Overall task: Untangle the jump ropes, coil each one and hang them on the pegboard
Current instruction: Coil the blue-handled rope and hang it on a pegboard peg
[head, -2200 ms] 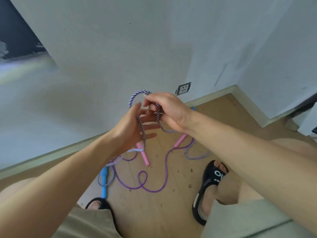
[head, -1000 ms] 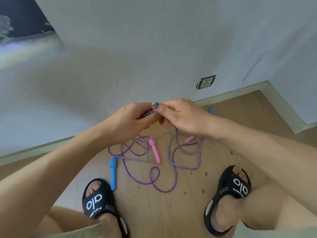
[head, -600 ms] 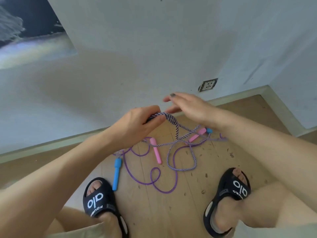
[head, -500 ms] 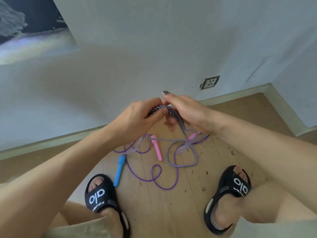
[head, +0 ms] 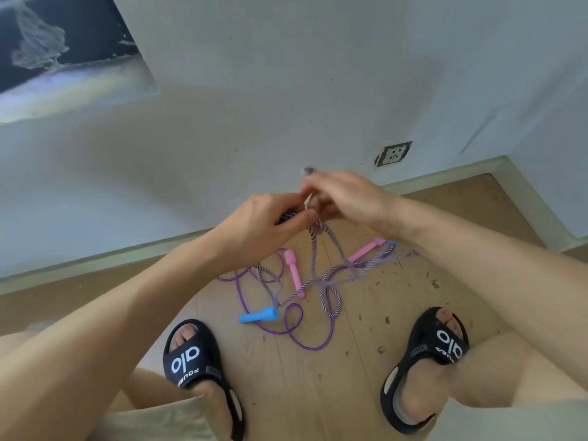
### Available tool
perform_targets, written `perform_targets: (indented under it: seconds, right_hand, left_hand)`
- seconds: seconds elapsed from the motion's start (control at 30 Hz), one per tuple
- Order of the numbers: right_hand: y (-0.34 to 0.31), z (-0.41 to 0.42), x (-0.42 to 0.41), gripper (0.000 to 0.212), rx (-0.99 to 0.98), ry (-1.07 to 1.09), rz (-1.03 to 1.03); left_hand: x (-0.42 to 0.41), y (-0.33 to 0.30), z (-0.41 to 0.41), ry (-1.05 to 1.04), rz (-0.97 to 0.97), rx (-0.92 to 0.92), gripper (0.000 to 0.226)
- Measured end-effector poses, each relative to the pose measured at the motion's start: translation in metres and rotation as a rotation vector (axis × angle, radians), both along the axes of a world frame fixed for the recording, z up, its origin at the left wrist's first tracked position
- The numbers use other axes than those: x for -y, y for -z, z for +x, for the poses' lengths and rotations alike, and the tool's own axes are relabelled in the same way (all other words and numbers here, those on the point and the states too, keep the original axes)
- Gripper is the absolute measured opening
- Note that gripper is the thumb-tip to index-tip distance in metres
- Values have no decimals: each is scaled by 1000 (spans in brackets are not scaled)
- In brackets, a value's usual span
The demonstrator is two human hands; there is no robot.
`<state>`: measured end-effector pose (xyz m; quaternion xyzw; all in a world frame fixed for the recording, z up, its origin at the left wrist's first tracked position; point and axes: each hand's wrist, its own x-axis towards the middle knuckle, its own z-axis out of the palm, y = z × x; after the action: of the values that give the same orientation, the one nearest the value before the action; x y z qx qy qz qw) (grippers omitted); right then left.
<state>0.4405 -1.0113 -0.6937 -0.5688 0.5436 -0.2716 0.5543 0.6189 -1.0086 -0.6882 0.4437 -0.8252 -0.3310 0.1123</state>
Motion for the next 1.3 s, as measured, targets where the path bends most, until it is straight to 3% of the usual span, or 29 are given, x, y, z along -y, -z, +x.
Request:
perform_targets:
  seconds: [0.2, 0.3, 0.43, 0.5, 0.63, 0.7, 0.77, 0.83, 0.97, 1.1, 1.17, 1.2, 1.23, 1.3]
  right_hand:
    - [-5, -23, 8, 51, -332, -97, -210]
    - [4, -53, 22, 46, -727, -117, -336]
    - [16, -77, 26, 39, -1249, -139, -166]
    - [13, -61, 19, 41, -1178, -176, -133]
    - [3, -9, 0, 32, -278, -95, 48]
    - [1, 2, -6, 42, -15, -99, 156]
    - [2, 4, -9, 57, -68, -118, 112]
    - [3, 1, -8, 62, -298, -110, -89]
    - [0, -27, 8, 43, -680, -128, -374]
    - [4, -71, 29, 11, -1248, -32, -389]
    - [14, -71, 26, 28, -1404, -78, -330]
    - [16, -63, 23, 36, -1305, -109, -314]
    - [16, -49, 18, 39, -1056, -108, -271]
    - [9, -14, 6, 33, -345, -61, -61]
  left_hand:
    - [5, -5, 9, -81, -9, -64, 36]
    - [8, -8, 18, -103, 9, -41, 37]
    - [5, -6, 23, -161, 67, -90, 39]
    - [2, -6, 21, -174, 130, -138, 40]
    - [0, -11, 17, -130, 200, -234, 38]
    - [0, -15, 16, -119, 191, -251, 36]
    - [0, -19, 18, -122, 181, -268, 36]
    - [2, -18, 22, -132, 163, -241, 36]
    - [4, -8, 31, -115, 120, -71, 41]
    - [0, -5, 32, -107, 116, -25, 39]
    - [0, -6, 31, -114, 107, -53, 39]
    - [-1, -7, 31, -119, 92, -60, 39]
    - [-1, -7, 30, -120, 77, -66, 40]
    - [-2, -7, 28, -115, 49, -87, 40]
